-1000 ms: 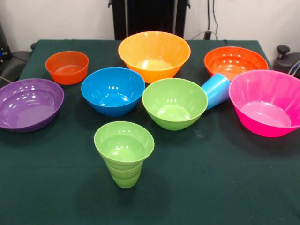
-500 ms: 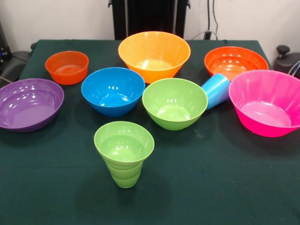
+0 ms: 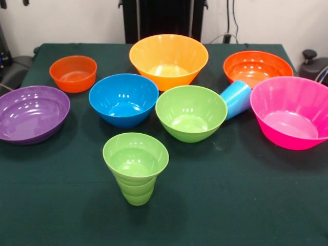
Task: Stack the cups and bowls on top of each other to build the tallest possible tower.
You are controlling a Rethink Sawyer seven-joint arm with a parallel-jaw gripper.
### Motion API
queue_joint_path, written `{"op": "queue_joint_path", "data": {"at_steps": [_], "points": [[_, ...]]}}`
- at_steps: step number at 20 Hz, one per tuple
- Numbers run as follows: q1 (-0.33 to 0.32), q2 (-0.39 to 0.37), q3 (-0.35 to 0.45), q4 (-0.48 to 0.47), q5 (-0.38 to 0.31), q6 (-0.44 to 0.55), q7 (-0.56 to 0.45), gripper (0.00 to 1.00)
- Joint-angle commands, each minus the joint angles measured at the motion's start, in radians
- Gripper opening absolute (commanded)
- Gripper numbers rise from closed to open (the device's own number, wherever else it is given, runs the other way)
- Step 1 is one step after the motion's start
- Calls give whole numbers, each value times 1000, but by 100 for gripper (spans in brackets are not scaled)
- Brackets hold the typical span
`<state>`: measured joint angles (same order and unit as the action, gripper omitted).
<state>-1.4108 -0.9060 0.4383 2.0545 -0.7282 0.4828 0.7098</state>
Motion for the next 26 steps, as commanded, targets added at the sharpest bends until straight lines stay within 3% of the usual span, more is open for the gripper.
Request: {"op": "queue_joint_path", "data": {"at_steps": [1, 9, 14, 17, 20, 23, 26], "points": [[27, 120, -100, 145, -190, -115, 113, 100], [26, 217, -214, 148, -345, -260, 174, 100], [158, 380, -370, 70, -431, -422, 293, 100], [241, 461, -450, 26, -421, -528, 323, 100], [266, 518, -494, -6, -399, -597, 303, 100], [232, 544, -485, -23, -396, -598, 271, 100], [262, 596, -503, -55, -376, -640, 282, 100]]}}
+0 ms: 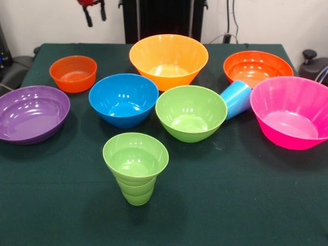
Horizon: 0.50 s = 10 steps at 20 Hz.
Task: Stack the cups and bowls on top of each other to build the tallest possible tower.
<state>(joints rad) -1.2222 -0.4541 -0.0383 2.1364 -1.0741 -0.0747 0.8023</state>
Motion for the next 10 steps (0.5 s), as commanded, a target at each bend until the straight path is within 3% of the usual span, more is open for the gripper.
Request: {"op": "queue_joint_path", "data": {"at_steps": [1, 4, 9, 10], "points": [[76, 153, -29, -143, -26, -90, 191, 100], [87, 171, -30, -160, -11, -103, 195, 100], [30, 146, 39, -171, -23, -24, 162, 100], [56, 146, 43, -173, -7, -23, 167, 100]]}}
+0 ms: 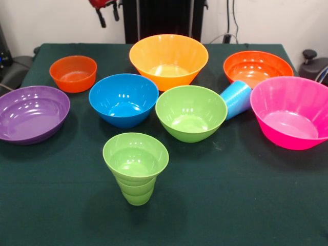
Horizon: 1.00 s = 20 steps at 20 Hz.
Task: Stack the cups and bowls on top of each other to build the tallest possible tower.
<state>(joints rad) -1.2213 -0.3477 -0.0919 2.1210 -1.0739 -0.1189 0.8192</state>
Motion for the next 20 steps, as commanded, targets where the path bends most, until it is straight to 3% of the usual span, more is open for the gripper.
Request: {"op": "queue_joint_path", "data": {"at_steps": [1, 11, 19, 20], "points": [[52, 41, 106, -162, -6, 32, 145, 100], [-74, 33, 225, -200, -37, 135, 57, 100], [-130, 38, 323, -239, -36, 224, -19, 100], [-114, 48, 327, -251, -33, 226, -12, 100]]}}
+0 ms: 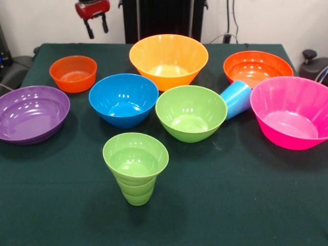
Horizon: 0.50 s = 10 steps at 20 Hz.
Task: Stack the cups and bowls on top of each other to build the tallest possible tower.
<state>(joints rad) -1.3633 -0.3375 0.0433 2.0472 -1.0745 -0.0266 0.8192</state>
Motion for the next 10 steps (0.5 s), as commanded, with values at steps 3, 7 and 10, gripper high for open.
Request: {"op": "queue_joint_path", "data": {"at_steps": [3, 7, 10], "points": [[21, 53, 215, -196, -46, 137, -15, 100], [1, 66, 246, -209, -67, 137, -24, 100], [-13, 71, 257, -210, -75, 142, -30, 100]]}}
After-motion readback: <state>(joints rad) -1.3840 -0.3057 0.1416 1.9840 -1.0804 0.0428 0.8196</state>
